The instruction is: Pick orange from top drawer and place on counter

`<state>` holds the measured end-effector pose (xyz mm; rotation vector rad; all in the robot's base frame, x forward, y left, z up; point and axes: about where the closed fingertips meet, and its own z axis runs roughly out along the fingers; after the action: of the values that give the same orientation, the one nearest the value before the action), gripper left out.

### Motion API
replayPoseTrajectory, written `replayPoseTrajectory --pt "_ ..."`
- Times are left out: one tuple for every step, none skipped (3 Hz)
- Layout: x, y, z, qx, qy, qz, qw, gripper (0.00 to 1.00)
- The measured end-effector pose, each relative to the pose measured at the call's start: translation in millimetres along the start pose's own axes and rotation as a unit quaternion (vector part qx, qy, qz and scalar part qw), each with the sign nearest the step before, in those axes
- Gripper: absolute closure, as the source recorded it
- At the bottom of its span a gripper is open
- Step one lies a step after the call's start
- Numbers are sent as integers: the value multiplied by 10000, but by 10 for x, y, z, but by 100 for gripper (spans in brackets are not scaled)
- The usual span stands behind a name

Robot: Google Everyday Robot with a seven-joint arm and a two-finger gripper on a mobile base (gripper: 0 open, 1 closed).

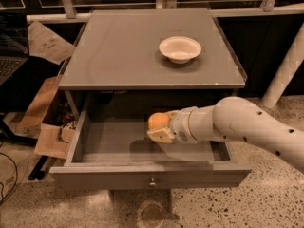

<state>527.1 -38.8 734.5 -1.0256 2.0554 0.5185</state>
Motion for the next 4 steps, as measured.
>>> replayPoseTrajectory --pt "-254 35 34 -283 51 -313 9991 100" --pt "-786 -122 264 -582 -43 -592 9965 100" --pt "-786 -121 264 -582 -43 -592 9965 100" --pt "-1109 33 26 -256 -122 -746 9968 100"
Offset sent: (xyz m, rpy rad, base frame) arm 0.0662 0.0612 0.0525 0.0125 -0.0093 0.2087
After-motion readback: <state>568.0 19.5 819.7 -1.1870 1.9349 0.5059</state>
